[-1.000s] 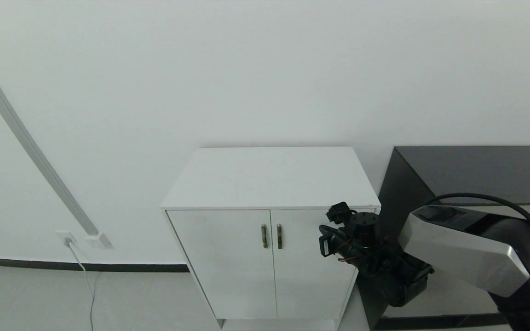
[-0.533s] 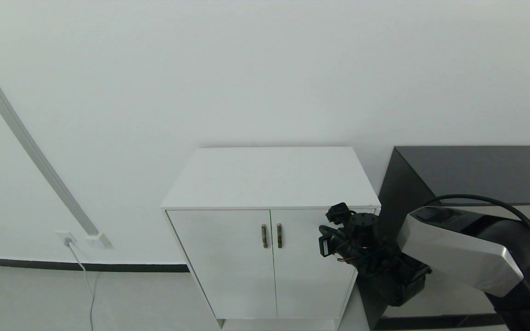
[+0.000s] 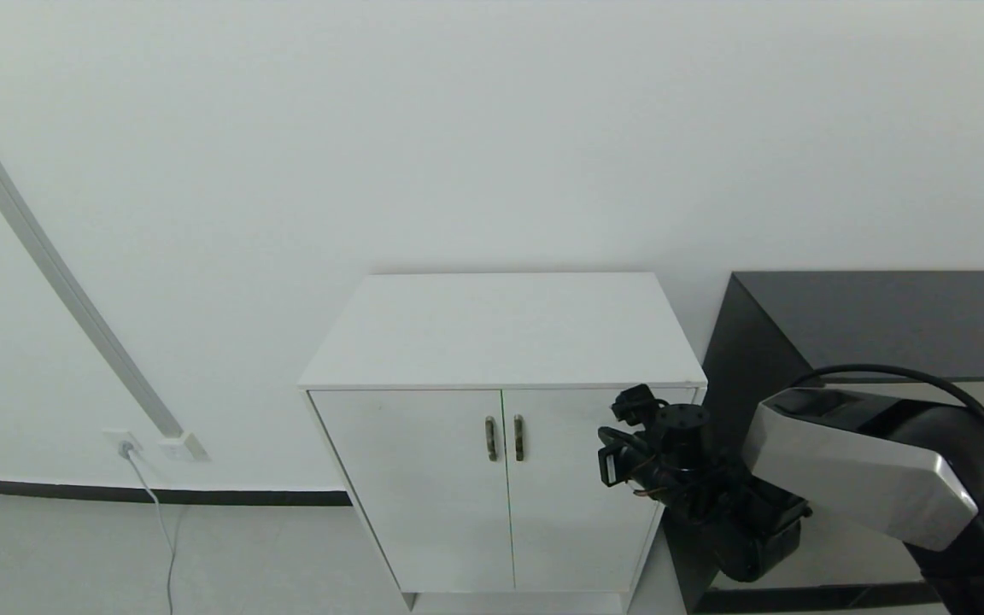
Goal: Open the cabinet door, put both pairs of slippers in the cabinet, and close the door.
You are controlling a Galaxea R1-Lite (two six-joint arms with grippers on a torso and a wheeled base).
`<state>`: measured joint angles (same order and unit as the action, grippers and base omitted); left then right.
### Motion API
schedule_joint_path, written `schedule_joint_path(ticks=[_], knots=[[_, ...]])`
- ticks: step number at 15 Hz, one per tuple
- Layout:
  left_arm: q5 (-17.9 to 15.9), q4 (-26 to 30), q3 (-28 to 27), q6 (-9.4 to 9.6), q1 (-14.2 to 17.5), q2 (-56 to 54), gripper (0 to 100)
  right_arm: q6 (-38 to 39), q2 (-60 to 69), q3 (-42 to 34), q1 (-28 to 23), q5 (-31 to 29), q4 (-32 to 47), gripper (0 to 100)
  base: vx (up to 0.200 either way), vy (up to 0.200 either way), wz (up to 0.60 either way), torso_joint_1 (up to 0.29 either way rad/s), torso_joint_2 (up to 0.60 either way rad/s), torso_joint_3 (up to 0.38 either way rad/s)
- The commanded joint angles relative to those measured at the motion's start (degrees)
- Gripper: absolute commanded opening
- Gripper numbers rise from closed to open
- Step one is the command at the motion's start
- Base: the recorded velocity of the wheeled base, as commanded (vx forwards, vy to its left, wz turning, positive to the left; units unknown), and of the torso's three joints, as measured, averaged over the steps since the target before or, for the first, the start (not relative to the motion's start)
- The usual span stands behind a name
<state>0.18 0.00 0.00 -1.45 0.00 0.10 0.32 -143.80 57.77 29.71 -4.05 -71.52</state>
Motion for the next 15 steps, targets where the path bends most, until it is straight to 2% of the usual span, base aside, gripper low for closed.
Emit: schedule_joint_path(ticks=[1,4,8,9,11,15], knots=[[0.17,0.0,0.0,-0.04,0.0,-0.01,0,0.03,2.91,-3.72,0.26,0.0,-1.25,0,0.0,0.0,0.0,0.0,0.0,0.0],[-0.01,0.0,0.0,-0.04,0.0,-0.01,0,0.65,7.31,-8.29,0.44,-0.44,-2.66,0,0.0,0.0,0.0,0.0,0.0,0.0],[-0.09,0.0,0.0,-0.04,0.0,-0.01,0,1.44,12.84,-19.71,0.44,-0.96,-10.04,0,0.0,0.0,0.0,0.0,0.0,0.0],[-0.09,0.0,0.0,-0.04,0.0,-0.01,0,1.53,14.95,-25.25,0.17,-2.28,-13.56,0,0.0,0.0,0.0,0.0,0.0,0.0],[-0.09,0.09,0.0,-0.04,0.0,-0.01,0,1.53,16.01,-31.67,-0.97,-5.62,-18.48,0,0.0,0.0,0.0,0.0,0.0,0.0],[-0.09,0.0,0.0,-0.04,0.0,-0.01,0,1.62,21.54,-39.58,-4.84,-13.88,-18.48,0,0.0,0.0,0.0,0.0,0.0,0.0]])
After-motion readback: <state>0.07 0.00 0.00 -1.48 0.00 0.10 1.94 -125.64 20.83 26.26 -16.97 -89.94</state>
